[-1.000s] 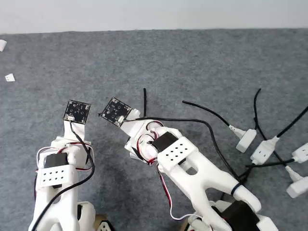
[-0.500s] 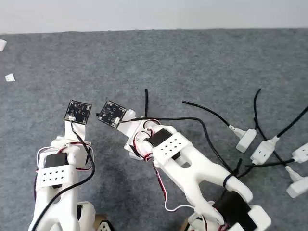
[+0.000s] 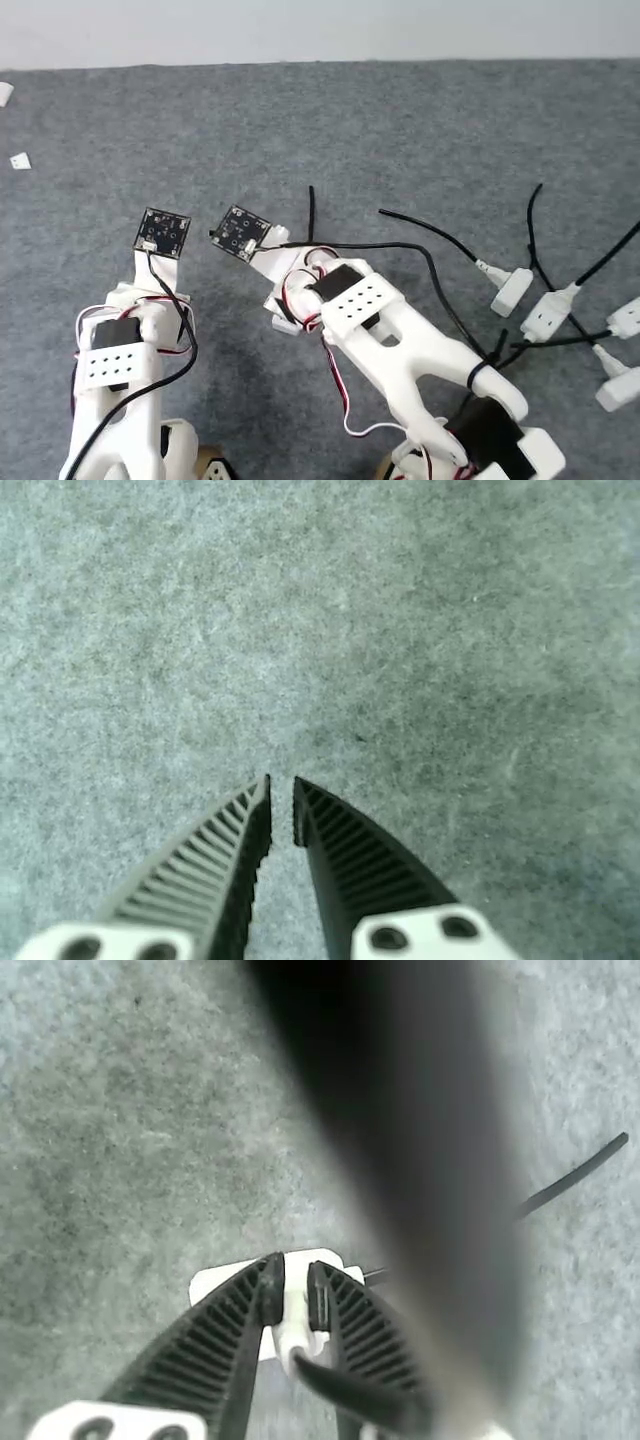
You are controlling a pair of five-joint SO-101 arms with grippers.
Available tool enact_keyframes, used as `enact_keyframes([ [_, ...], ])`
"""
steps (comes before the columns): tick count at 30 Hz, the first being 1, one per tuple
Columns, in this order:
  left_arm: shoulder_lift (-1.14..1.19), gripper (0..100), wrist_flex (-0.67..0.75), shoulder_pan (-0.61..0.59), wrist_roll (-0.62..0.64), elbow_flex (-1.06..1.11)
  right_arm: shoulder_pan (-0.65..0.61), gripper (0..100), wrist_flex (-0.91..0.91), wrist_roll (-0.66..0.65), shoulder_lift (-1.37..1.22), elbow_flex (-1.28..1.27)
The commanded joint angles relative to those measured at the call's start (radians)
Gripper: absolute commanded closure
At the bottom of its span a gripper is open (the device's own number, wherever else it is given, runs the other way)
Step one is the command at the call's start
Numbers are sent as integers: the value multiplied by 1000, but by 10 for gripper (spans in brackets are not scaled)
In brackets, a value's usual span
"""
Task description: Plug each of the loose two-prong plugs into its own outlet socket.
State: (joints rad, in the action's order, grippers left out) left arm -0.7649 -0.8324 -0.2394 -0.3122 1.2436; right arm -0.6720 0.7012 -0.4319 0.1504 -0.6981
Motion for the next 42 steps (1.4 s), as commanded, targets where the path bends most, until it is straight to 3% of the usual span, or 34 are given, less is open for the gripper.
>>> enact_keyframes([
  [1, -11, 966, 23, -3, -12, -12, 22, 989, 58, 8, -21, -28],
  [9, -11, 966, 23, -2, -14, -10, 1, 815, 64, 2, -21, 5],
  [19, -11, 966, 23, -2, -14, -8, 21, 950, 87, 0, -19, 28],
  [29, -11, 966, 23, -2, -15, -8, 28, 804, 134, -15, -18, 64],
  [39, -11, 966, 23, 0, -51, -7, 44, 805, 223, -51, -18, 137],
  [42, -11, 966, 23, 0, -52, -7, 44, 857, 223, -51, -18, 137],
])
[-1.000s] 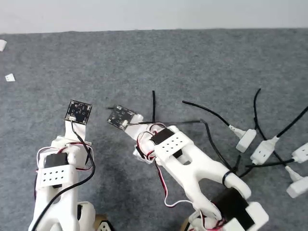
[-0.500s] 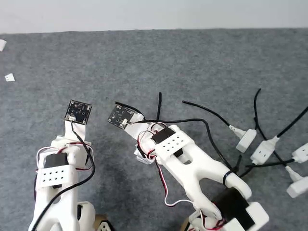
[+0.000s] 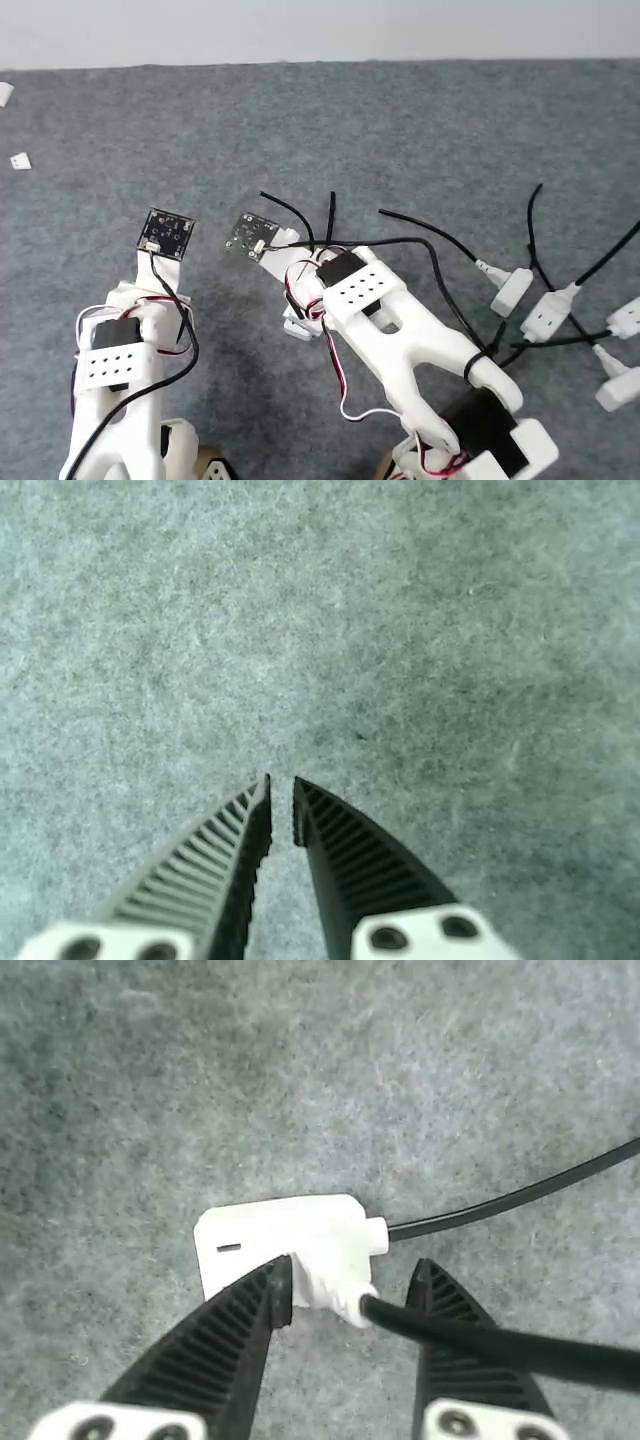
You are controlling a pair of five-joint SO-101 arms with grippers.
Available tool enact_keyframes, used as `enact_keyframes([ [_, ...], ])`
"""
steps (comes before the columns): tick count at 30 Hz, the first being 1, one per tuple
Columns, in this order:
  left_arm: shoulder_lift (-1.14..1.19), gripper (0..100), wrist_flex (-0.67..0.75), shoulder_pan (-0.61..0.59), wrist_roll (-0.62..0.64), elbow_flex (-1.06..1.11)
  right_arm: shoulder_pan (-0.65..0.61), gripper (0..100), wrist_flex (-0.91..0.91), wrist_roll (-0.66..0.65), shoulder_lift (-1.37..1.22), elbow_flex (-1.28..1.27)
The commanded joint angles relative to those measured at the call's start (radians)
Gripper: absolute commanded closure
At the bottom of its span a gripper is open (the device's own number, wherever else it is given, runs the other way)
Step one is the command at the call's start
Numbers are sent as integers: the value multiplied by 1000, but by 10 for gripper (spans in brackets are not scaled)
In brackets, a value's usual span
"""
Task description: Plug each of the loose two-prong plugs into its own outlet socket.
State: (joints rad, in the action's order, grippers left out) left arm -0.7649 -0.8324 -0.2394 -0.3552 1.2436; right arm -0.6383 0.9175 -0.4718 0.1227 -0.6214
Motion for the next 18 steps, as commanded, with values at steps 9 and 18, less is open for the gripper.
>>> enact_keyframes([
  [9, -11, 966, 23, 0, -11, -2, 27, 989, -10, -35, -2, 38],
  [18, -11, 966, 23, 0, -11, -1, -31, 990, -99, -68, -4, -87],
])
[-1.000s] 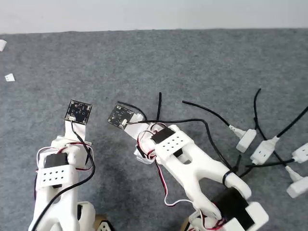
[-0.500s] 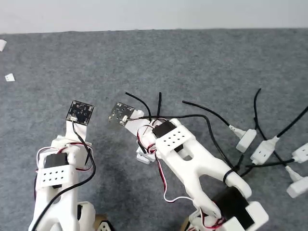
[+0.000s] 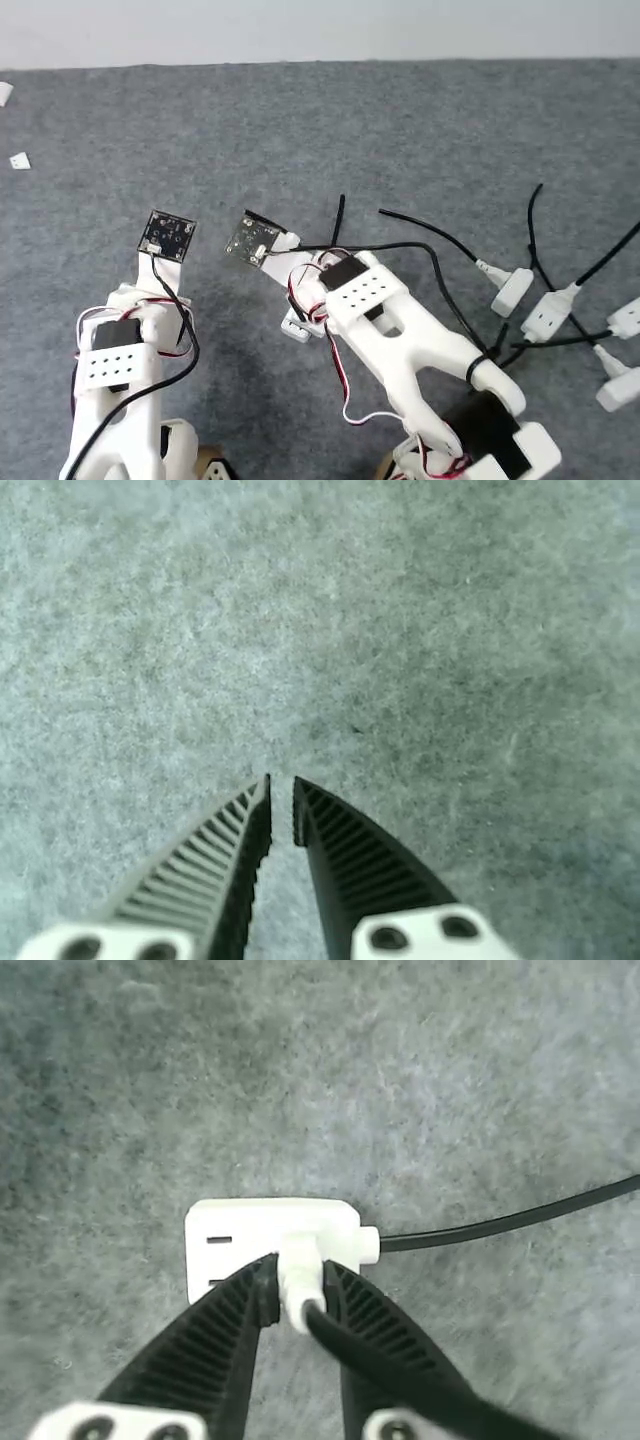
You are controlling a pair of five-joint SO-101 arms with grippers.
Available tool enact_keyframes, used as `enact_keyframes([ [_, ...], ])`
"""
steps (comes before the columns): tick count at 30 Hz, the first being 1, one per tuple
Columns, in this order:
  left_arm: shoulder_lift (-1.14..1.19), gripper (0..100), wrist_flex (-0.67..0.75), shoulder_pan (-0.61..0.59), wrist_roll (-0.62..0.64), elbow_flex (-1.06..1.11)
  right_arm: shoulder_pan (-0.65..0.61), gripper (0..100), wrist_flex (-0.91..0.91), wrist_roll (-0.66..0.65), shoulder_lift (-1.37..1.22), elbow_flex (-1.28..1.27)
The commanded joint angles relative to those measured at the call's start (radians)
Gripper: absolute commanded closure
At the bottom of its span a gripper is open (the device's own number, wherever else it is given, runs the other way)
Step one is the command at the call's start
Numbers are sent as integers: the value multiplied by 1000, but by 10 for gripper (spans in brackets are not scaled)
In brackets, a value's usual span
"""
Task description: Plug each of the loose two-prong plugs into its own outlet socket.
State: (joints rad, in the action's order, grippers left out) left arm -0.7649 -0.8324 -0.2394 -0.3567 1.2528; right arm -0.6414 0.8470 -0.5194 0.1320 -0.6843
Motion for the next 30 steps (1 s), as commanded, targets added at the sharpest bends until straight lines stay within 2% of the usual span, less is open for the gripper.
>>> enact_keyframes([
  [1, -11, 966, 23, 0, -9, -10, -30, 990, -30, -21, -13, -28],
  [10, -11, 966, 23, 0, -11, -8, -27, 990, 18, -23, -44, -29],
  [13, -11, 966, 25, 0, -11, -8, -31, 985, 33, 15, -45, 2],
  [18, -11, 966, 38, 2, -8, -7, -93, 885, 67, 330, -48, 110],
  [22, -11, 966, 40, 2, -6, -7, -117, 809, 68, 678, -56, 170],
  [25, -11, 966, 40, 2, -6, -7, -131, 782, 64, 885, -58, 175],
  [27, -11, 966, 40, 2, -6, -7, -137, 768, 67, 957, -58, 175],
  [30, -11, 966, 40, 2, -6, -7, -137, 758, 79, 968, -61, 169],
])
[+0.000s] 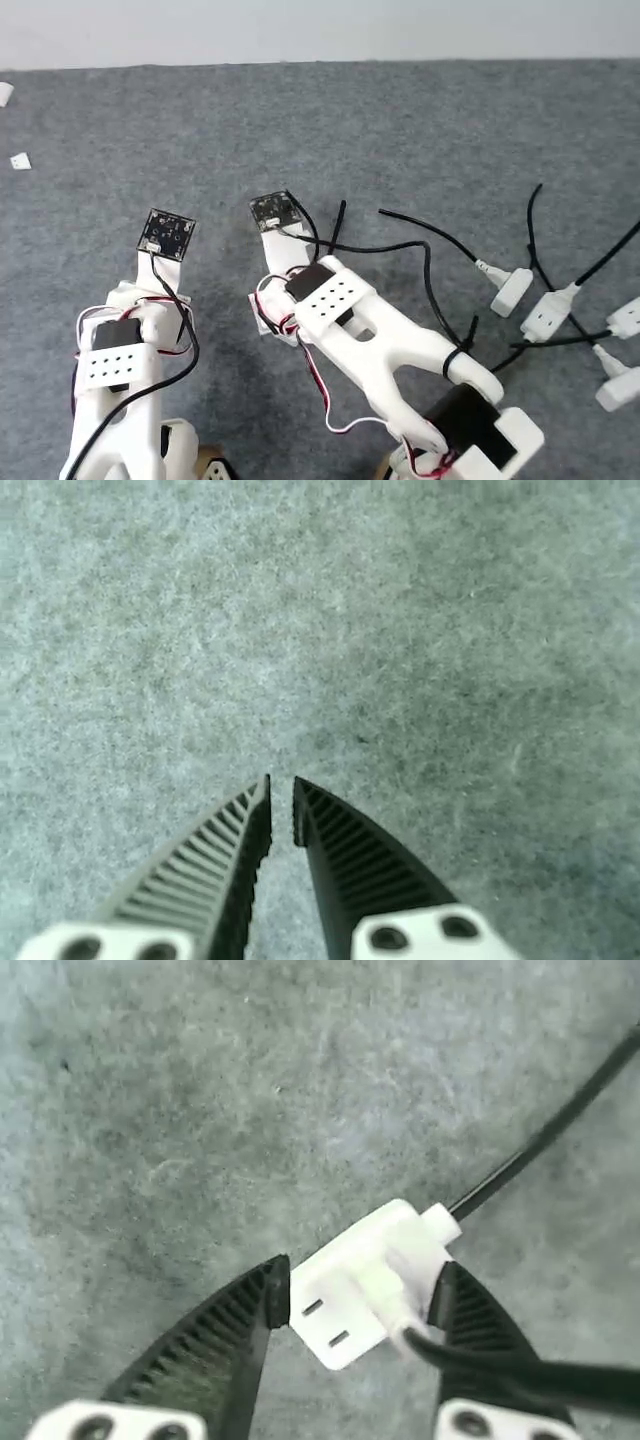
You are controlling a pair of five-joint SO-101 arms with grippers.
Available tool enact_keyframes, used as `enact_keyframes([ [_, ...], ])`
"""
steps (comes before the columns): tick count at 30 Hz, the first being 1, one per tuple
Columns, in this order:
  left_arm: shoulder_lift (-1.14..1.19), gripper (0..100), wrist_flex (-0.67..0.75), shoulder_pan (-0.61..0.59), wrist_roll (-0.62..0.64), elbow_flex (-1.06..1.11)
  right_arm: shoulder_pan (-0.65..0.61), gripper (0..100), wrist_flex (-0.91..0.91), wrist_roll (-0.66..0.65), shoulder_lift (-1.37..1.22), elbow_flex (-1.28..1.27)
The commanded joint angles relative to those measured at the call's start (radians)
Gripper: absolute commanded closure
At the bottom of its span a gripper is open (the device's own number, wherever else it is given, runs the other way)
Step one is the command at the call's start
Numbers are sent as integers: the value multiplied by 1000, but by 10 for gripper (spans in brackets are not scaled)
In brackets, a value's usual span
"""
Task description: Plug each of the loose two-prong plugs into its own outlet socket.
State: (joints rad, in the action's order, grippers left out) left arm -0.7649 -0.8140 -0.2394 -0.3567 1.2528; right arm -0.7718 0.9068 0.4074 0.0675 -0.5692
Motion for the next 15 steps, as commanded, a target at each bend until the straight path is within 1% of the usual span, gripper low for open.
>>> enact_keyframes([
  [1, -11, 966, 23, 2, -6, -7, -7, 758, 33, 43, -2, 54],
  [3, -11, 966, 23, 2, -6, -7, -7, 758, 45, 49, -38, 60],
  [5, -11, 966, 23, 2, -8, -7, -7, 758, 35, 95, -91, 78],
  [8, -11, 966, 23, 2, -8, -7, -13, 758, 59, 115, -205, 166],
  [15, -11, 966, 23, 0, -9, -7, -12, 774, 312, 115, -444, 457],
])
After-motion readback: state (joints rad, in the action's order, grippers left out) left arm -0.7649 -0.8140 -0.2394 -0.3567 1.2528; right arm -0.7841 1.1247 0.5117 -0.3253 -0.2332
